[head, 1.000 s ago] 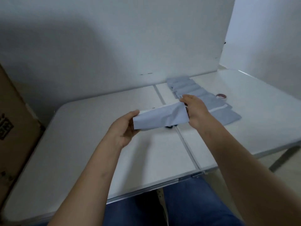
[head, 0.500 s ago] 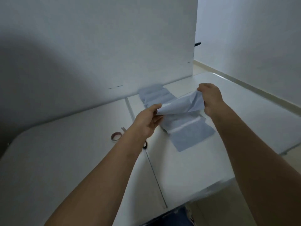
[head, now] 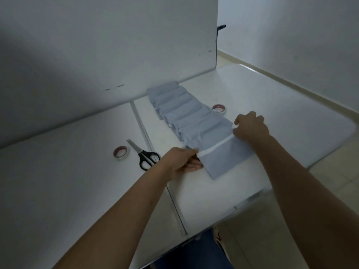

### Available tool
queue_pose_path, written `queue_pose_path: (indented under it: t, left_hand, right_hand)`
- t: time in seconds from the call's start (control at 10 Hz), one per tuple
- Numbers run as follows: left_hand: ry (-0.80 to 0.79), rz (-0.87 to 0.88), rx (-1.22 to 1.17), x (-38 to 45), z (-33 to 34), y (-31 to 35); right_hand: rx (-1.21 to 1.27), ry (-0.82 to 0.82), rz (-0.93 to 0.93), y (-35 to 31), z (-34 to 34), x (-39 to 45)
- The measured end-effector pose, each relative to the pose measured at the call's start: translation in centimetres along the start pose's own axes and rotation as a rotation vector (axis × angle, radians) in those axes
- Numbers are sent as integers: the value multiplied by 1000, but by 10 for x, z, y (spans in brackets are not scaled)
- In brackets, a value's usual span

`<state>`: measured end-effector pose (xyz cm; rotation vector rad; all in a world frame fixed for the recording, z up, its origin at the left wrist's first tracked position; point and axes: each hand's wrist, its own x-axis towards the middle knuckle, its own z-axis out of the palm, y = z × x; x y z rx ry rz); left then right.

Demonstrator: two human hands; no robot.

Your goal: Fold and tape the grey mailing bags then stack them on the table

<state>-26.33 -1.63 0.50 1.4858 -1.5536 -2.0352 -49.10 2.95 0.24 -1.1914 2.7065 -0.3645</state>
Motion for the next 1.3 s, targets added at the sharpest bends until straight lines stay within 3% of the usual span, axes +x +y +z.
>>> queue_pose_path:
  t: [0.1, 0.2, 0.3, 0.6, 0.8, 1.1, 1.3]
  left_hand:
    - [359, 407, 645, 10, -16, 2]
    - [434, 873, 1094, 25, -20, -2]
    - [233, 689, 1293, 39, -16, -14]
    - [196, 589, 1395, 64, -38, -13]
    - [165, 618, 1369, 45, -44, -7]
    - [416, 497, 1297, -24, -152, -18]
    - [715, 621, 1168, -104, -247, -20]
  right_hand:
    - [191, 288, -311, -26, 17, -17]
    - [194, 129, -494, -46, 51, -33]
    - [47, 78, -442, -45, 78, -43]
    - [-106, 59, -381, -62, 90, -37]
    - [-19, 76, -324, -76, 69, -40]
    - [-32, 49, -554, -183, 41, -87]
    - [326, -8, -848, -289, 16, -137]
